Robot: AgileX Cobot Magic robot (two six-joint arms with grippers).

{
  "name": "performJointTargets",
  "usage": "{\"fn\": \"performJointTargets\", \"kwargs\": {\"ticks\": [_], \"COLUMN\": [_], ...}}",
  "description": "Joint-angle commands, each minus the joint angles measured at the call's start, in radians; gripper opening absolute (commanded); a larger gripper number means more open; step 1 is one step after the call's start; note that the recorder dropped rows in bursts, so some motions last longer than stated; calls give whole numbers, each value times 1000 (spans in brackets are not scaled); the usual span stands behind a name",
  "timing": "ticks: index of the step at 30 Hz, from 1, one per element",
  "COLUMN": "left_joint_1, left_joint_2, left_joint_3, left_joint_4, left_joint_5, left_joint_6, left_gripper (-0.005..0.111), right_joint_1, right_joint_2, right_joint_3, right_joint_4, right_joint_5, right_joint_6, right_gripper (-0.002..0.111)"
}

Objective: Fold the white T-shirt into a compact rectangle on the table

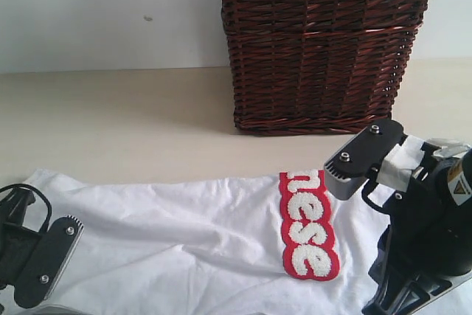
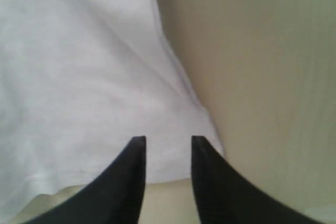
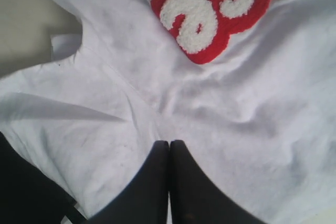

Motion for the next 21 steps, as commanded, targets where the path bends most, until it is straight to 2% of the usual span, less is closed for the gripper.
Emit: {"fn": "performJointTargets", "kwargs": {"ticks": [1, 4, 6, 8, 10, 16, 19, 21], "left_joint_1": [-5, -1, 18, 46, 90, 197, 226, 237], "left_joint_2": [-5, -19, -25, -17, 7, 135, 202, 254], "left_joint_3": [5, 5, 5, 5, 0, -72, -108, -134], "left_joint_4": [36, 180, 261, 291, 305, 325, 327, 338], "left_joint_5": [-80, -176, -272, -353, -436, -491, -541, -561], "left_joint_6": [-21, -223, -398, -520, -611, -655, -655, -645], "left_gripper": [56, 54, 46, 41, 39, 47, 46, 41], "right_joint_1": [-3, -3, -3, -3, -3, -3, -3, -3], "right_joint_2": [-10, -10, -10, -10, -10, -10, -10, -10], "right_joint_3": [-1, -1, -1, -1, -1, -1, -1, -1], "right_joint_4": [2, 2, 2, 2, 2, 2, 2, 2], "right_joint_5": [1, 1, 1, 1, 1, 1, 1, 1], "right_joint_6": [-7, -7, -7, -7, -7, -7, -7, -5], "right_gripper": [0, 0, 0, 0, 0, 0, 0, 0]}}
